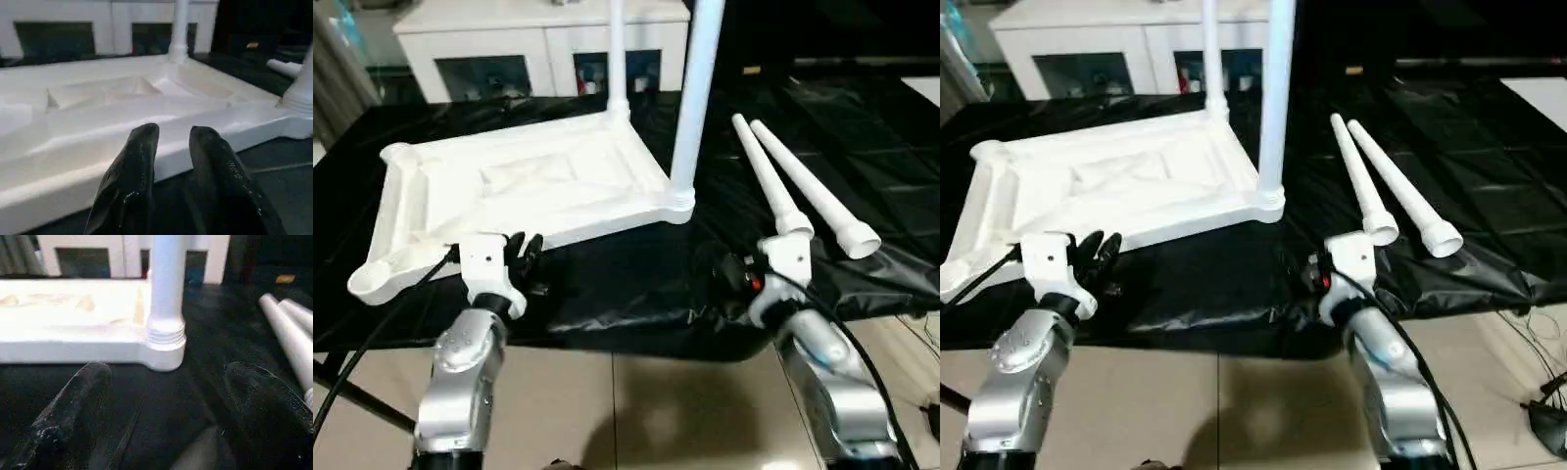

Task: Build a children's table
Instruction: Rotate table base

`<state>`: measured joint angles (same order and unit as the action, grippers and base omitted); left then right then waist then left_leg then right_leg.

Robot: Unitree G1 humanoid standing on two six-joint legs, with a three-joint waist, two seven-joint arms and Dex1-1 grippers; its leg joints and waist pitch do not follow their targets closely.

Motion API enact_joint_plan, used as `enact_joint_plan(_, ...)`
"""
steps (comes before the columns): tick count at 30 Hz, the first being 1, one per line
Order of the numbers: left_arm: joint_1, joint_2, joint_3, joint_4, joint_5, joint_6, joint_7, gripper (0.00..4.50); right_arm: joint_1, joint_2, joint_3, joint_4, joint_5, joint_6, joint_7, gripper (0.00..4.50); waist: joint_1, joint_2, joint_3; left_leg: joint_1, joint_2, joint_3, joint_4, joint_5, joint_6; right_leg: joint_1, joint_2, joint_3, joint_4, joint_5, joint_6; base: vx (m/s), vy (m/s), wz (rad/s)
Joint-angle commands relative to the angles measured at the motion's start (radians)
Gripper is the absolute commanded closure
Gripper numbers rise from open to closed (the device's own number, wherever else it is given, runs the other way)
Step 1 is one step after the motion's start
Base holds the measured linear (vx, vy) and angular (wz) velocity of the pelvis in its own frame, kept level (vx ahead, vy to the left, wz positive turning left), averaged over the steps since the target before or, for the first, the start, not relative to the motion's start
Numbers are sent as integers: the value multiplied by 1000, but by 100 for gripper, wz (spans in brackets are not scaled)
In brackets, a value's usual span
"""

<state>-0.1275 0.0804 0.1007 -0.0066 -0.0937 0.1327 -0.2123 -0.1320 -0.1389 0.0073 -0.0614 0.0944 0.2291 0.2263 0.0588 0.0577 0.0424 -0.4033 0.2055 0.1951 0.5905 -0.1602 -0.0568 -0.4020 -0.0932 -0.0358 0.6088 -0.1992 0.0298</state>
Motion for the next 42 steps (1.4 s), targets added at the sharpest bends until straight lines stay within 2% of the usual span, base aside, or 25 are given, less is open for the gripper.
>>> enact_joint_plan(1, 0, -4, -19, -17, 14, 0, 8, 311, -11, 5, -6, 14, -11, 1, -17, 46, -5, -14, -51, 27, 14, -17, -83, -379, -27, 14, -22, 23, -100, -366, -58, 0, 0, 0)
enact_joint_plan(3, -2, -10, -20, -16, 17, -2, 12, 311, -14, 5, -6, 16, -16, -3, -23, 46, -6, -15, -54, 26, 15, -18, -82, -361, -30, 17, -23, 24, -96, -329, -56, 0, 0, 0)
enact_joint_plan(4, -1, -10, -26, -19, 26, -3, 20, 311, -16, 7, -8, 19, -15, -4, -24, 46, -7, -20, -52, 31, 14, -17, -84, -396, -32, 19, -22, 23, -97, -362, -52, 0, 0, 0)
enact_joint_plan(7, -2, -15, -29, -25, 29, 6, 33, 311, -19, 8, -7, 26, -16, -8, -25, 46, -13, -17, -50, 51, 13, -21, -87, -501, -34, 22, -19, 17, -108, -473, -26, 0, 0, 0)
enact_joint_plan(9, -4, -7, -44, -22, 40, 6, 31, 311, -21, 6, -2, 38, -19, -19, -25, 46, -24, -17, -45, 67, 8, -19, -89, -561, -8, 31, -9, 4, -120, -531, -31, 0, 0, 0)
enact_joint_plan(10, -4, -1, -54, -19, 50, 3, 29, 311, -22, 7, -2, 43, -19, -21, -25, 46, -29, -16, -41, 84, 4, -16, -88, -594, 6, 35, -5, -6, -133, -580, -38, 0, 0, 0)
enact_joint_plan(11, -4, -1, -56, -18, 51, 1, 29, 311, -23, 7, -2, 45, -19, -22, -25, 46, -32, -17, -40, 89, 1, -14, -88, -592, 12, 39, -5, -7, -138, -587, -43, 53, 1, -3)
enact_joint_plan(12, -5, -2, -60, -16, 51, 0, 28, 311, -25, 9, -3, 49, -19, -23, -25, 46, -33, -16, -38, 92, 2, -15, -94, -581, 20, 51, -7, -8, -142, -584, -51, 53, 1, -3)
enact_joint_plan(13, -6, -3, -61, -15, 50, 0, 29, 311, -27, 10, -4, 53, -20, -24, -25, 46, -35, -16, -42, 84, 0, -15, -98, -550, 26, 69, -8, -6, -138, -558, -60, 74, 8, -8)
enact_joint_plan(14, -7, -2, -63, -14, 52, -2, 27, 311, -28, 10, -3, 54, -20, -25, -26, 46, -35, -14, -40, 86, 1, -15, -100, -548, 27, 68, -8, -5, -139, -552, -68, 82, 9, -5)
enact_joint_plan(15, -11, 1, -69, -8, 58, -6, 23, 311, -31, 12, -2, 61, -22, -29, -26, 46, -36, -14, -48, 92, 3, -13, -99, -521, 34, 74, -7, -1, -134, -494, -92, 82, 9, -5)
enact_joint_plan(16, -13, 3, -72, -6, 62, -7, 22, 311, -31, 12, -1, 64, -22, -31, -27, 46, -36, -14, -52, 88, 3, -12, -100, -495, 40, 83, -7, 1, -128, -446, -109, 83, 6, -1)
enact_joint_plan(19, -24, 0, -75, 5, 62, -5, 26, 311, -32, 10, 6, 71, -22, -40, -21, 46, -35, -8, -69, 81, -2, -4, -89, -339, 105, 110, -3, 1, -98, -164, -215, 90, 4, 1)
enact_joint_plan(20, -24, 0, -75, 5, 62, -5, 26, 311, -32, 10, 6, 71, -22, -40, -21, 46, -34, -8, -71, 79, -3, -3, -85, -316, 116, 115, -3, 1, -94, -134, -227, 94, 5, 2)
enact_joint_plan(21, -26, 1, -76, 6, 61, -6, 25, 311, -33, 10, 5, 72, -21, -41, -21, 46, -32, -7, -77, 72, -9, -1, -78, -258, 141, 128, -1, 2, -85, -71, -241, 94, 5, 2)
enact_joint_plan(23, -30, 1, -78, 13, 59, -5, 25, 311, -36, 11, 3, 76, -20, -43, -22, 46, -28, -8, -81, 69, -14, -2, -69, -186, 179, 137, 3, 1, -74, 11, -249, 92, 18, 4)
enact_joint_plan(24, -34, 1, -77, 18, 58, -4, 27, 311, -38, 11, 3, 79, -19, -45, -21, 46, -30, -4, -81, 75, -13, -5, -63, -143, 213, 135, 6, -3, -64, 51, -257, 90, 21, 5)
enact_joint_plan(25, -37, 0, -77, 21, 58, -4, 28, 311, -40, 12, 3, 82, -19, -46, -20, 46, -30, -4, -81, 75, -13, -5, -63, -143, 213, 135, 6, -3, -64, 51, -257, 89, 17, 5)
enact_joint_plan(28, -43, 2, -80, 29, 57, -5, 25, 311, -43, 10, 5, 89, -19, -53, -17, 46, -29, -3, -87, 67, -21, -12, -42, -39, 263, 150, 10, -6, -48, 120, -245, 79, 14, 4)
enact_joint_plan(29, -45, 2, -81, 31, 58, -5, 25, 311, -44, 9, 5, 91, -19, -55, -16, 46, -29, 3, -89, 73, -20, -14, -41, -20, 271, 146, 12, -8, -44, 125, -240, 65, 5, 3)
enact_joint_plan(31, -49, 3, -83, 35, 58, -4, 23, 311, -44, 8, 4, 92, -19, -56, -16, 46, -30, 1, -90, 78, -24, -19, -31, 22, 303, 146, 15, -9, -39, 147, -230, 59, 3, 4)
enact_joint_plan(35, -55, 4, -84, 45, 58, -3, 22, 311, -43, 6, 4, 94, -22, -61, -13, 46, -29, 1, -82, 83, -21, -23, -30, -2, 314, 141, 11, -5, -39, 111, -246, 0, 0, 0)
enact_joint_plan(36, -56, 4, -83, 48, 56, -4, 23, 311, -45, 4, 7, 97, -24, -63, -11, 46, -30, 1, -79, 81, -20, -24, -32, -27, 300, 148, 5, -5, -48, 55, -254, 0, 0, 0)
enact_joint_plan(39, -58, 4, -83, 51, 55, -4, 24, 311, -47, 4, 9, 99, -25, -65, -9, 46, -28, 1, -77, 76, -20, -23, -36, -47, 273, 158, 3, -5, -57, 1, -248, 0, 0, 0)
enact_joint_plan(42, -61, 3, -79, 56, 49, -4, 24, 311, -52, 5, 9, 104, -25, -66, -9, 46, -32, 1, -71, 78, -16, -23, -44, -97, 225, 164, 0, -7, -70, -83, -245, 0, 0, 0)
